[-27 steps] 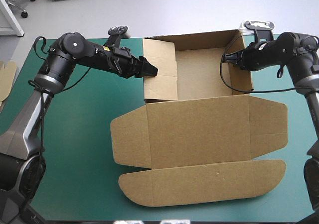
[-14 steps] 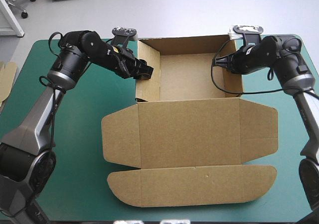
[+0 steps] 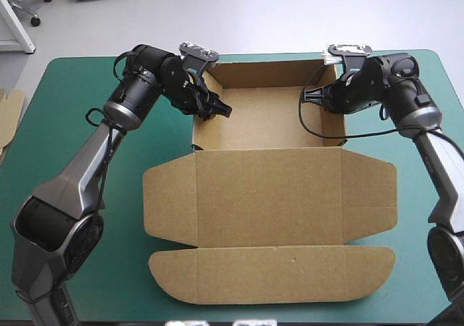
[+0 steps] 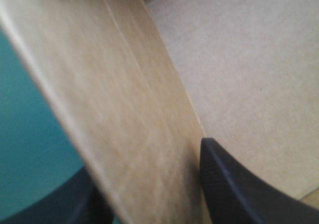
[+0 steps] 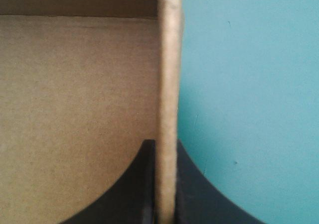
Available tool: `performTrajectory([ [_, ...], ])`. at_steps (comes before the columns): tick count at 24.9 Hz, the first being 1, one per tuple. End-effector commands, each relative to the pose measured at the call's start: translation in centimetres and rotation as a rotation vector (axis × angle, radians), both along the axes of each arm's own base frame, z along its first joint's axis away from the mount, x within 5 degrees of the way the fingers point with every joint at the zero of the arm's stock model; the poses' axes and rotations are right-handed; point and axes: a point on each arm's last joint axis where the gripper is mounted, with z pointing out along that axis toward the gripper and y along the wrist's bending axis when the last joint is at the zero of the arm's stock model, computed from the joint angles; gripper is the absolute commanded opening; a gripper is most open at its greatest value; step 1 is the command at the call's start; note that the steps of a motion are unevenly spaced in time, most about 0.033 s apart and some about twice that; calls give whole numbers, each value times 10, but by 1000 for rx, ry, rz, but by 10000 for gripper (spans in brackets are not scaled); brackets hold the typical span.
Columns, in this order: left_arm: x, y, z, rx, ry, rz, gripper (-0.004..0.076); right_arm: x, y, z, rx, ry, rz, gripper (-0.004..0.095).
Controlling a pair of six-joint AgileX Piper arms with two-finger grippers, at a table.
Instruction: Fold the box
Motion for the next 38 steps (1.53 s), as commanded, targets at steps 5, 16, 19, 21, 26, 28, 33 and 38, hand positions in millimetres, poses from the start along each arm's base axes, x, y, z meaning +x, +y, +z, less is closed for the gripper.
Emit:
performTrajectory([
  [5,-13,9,27,28,-67,30,162,-8,2,21,37,-68,12,-29],
  [16,-11,14,28,83,-98,33,-15,-7,1,22,39,-75,-3,-29],
  [19,-11,14,28,86,-99,34,-15,-7,1,21,26,-74,13,-29],
  [21,-11,14,28,85,-101,34,-15,-7,1,21,21,-67,23,-27],
  [26,-6,12,20,98,-90,44,-15,-9,1,19,-8,-52,42,-26],
  [28,0,10,11,115,-75,50,-15,-9,1,18,-43,-46,44,-26],
  [33,13,15,4,106,-85,123,-15,-2,5,6,-86,5,75,-26],
  [38,32,34,-9,83,-60,236,-15,17,12,-6,-178,35,88,-26],
])
